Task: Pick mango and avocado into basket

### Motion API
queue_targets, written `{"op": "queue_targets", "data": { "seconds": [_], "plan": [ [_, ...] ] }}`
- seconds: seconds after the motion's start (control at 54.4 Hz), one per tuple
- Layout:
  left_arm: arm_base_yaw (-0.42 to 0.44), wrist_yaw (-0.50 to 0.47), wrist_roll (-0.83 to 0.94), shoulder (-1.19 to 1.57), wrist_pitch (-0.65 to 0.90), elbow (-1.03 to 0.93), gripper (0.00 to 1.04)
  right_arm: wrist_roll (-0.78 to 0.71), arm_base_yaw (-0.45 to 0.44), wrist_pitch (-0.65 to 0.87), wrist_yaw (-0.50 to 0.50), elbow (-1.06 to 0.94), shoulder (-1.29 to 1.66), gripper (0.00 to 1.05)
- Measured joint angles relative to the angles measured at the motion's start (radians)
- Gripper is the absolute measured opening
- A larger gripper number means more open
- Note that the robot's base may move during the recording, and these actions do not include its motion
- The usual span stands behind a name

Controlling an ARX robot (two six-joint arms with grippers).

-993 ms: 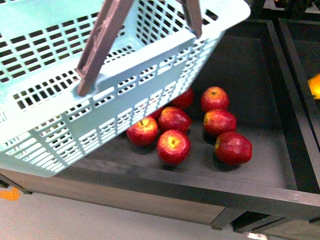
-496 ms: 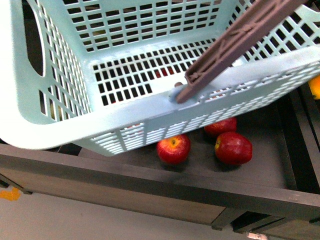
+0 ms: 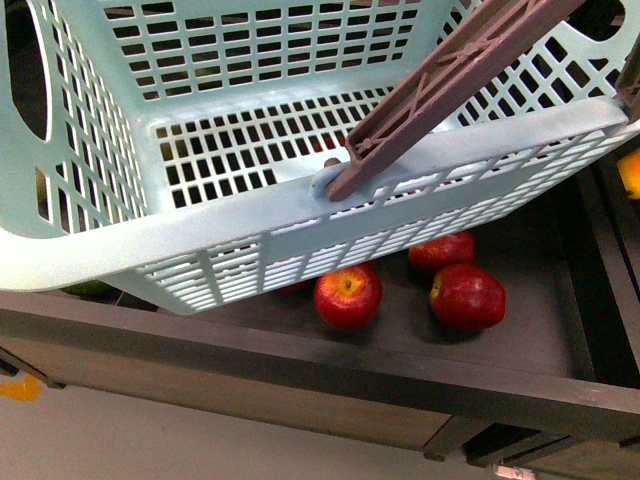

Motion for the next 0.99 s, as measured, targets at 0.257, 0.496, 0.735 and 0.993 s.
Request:
{"op": "queue_targets", "data": {
  "seconds": [0.257, 0.496, 0.735, 0.993],
  "plan": [
    [-0.002, 0.012, -0.001, 0.002, 0.0, 0.001, 0.16, 0.333, -0.113, -0.34, 0.148, 0.171, 0.411, 0.96],
    [-0.002, 0.005, 0.0, 0.002, 0.0, 0.001, 0.16, 0.182, -0.525, 0.044, -0.041, 0.245, 0.755, 0.96],
    [-0.002, 0.009, 0.0, 0.002, 0.0, 0.001, 0.16, -0.086, -0.756, 0.476, -0.103, 0.451, 1.302, 0.96],
    [-0.002, 0.005, 0.001, 0.002, 0.0, 0.001, 0.16, -0.47, -0.785, 0.471, -0.132, 0.871, 1.909, 0.96]
  ]
}}
